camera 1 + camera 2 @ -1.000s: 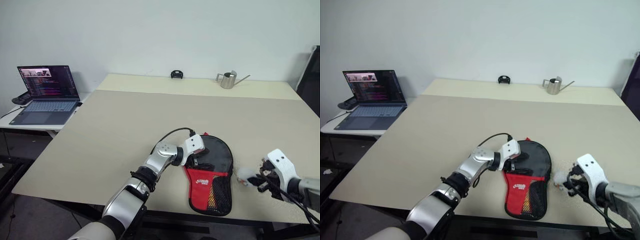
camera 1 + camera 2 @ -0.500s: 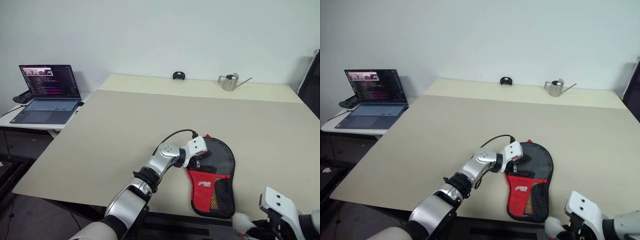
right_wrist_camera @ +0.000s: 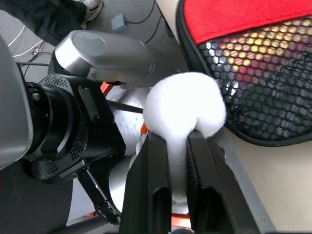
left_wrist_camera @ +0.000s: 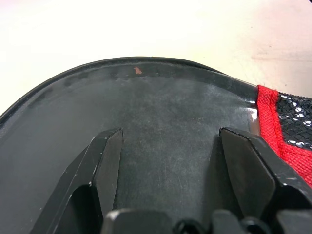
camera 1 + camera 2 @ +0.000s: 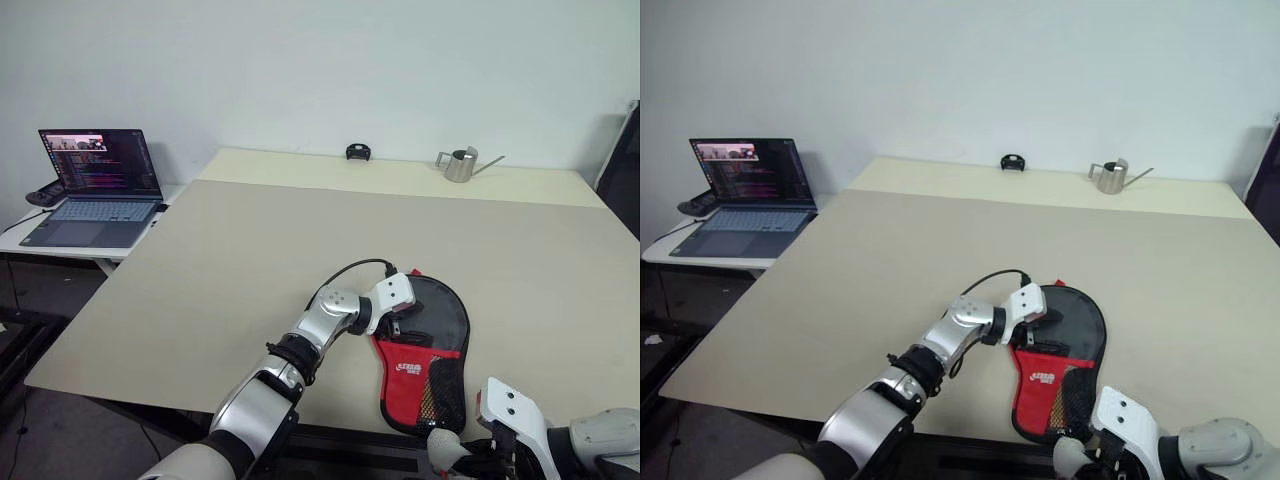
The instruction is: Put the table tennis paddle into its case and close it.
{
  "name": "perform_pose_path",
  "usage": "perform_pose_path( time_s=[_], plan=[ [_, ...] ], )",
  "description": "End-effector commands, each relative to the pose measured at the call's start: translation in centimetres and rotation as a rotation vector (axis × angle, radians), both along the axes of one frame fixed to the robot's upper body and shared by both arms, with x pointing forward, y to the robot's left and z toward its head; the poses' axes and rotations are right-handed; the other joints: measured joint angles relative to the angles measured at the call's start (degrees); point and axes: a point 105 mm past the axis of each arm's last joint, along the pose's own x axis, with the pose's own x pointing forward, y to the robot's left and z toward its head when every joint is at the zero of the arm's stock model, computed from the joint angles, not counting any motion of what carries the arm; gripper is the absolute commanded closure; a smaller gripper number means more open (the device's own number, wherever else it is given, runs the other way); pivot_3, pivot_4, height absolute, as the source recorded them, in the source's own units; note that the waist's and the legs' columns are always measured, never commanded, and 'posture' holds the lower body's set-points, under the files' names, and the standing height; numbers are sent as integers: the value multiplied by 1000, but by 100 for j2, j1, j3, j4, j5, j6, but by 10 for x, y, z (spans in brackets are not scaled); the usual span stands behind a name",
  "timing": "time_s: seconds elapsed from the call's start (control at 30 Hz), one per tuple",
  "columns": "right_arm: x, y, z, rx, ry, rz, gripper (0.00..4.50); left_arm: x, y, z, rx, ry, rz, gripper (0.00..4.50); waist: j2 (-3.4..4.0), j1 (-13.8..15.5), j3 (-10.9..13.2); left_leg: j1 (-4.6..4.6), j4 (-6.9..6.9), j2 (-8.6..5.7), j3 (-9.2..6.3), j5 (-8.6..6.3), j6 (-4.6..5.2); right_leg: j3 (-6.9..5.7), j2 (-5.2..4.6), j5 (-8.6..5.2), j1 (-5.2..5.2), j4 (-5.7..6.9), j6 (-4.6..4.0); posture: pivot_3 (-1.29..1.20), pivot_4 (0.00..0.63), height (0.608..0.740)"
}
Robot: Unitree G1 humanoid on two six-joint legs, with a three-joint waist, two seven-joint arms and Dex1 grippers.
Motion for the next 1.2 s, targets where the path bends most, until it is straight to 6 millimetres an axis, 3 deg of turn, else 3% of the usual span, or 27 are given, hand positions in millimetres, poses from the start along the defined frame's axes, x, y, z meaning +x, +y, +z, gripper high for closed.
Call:
perform_pose_path(
  time_s=[0.03, 0.13, 0.37, 0.57, 0.8, 0.93, 1.07, 1.2],
  plan=[
    [-1, 3, 10, 33, -33, 27, 2851, -16, 18, -55, 184, 109, 15, 1058, 0, 0, 0, 0, 0, 0, -2, 0, 0, -3, 0, 0, 0, 0, 0, 0, 150, 740],
    [0, 4, 21, 70, -59, 29, 1810, -16, 17, -55, 181, 110, 14, 1058, 1, 0, -1, 1, 2, 0, -8, 0, 0, -11, -2, 0, 0, 0, 0, 0, 150, 740],
    [11, 2, 48, 134, -143, 5, 1810, -19, 14, -55, 175, 114, 6, 1058, 1, 2, 0, -1, 3, -7, -16, 0, 0, -23, -10, 0, 13, -1, 0, 0, 150, 740],
    [51, -9, 75, 189, -258, -96, 1810, -17, 9, -44, 124, 111, -1, 1058, 1, 15, 1, 0, 4, -14, -25, 0, 0, -31, -19, 1, 29, -6, -1, 0, 150, 740],
    [93, -35, 85, 158, -416, -173, 1810, -9, 7, 5, -17, 11, -42, 1058, 30, -10, 31, -34, -1, -19, -25, 0, 2, -33, -24, -4, -5, -4, -10, 0, 150, 740],
    [114, -47, 88, 170, -489, -198, 1810, -10, 16, 55, -124, -63, -69, 1058, 63, -57, 102, -47, 0, -19, -18, 3, -3, -23, -23, -8, -24, -1, -15, 0, 150, 740],
    [141, -57, 93, 212, -544, -241, 1810, -19, 48, 111, -255, -75, -66, 1058, 93, -108, 146, -86, 6, -17, -20, 25, -38, -24, -22, -9, -60, 13, -19, 0, 150, 740],
    [167, -65, 97, 244, -603, -260, 1810, -19, 88, 123, -287, -45, 56, 1058, 106, -165, 148, -92, 5, -17, -19, 27, -43, -24, -23, -9, -64, 9, -20, 0, 150, 740]
  ],
)
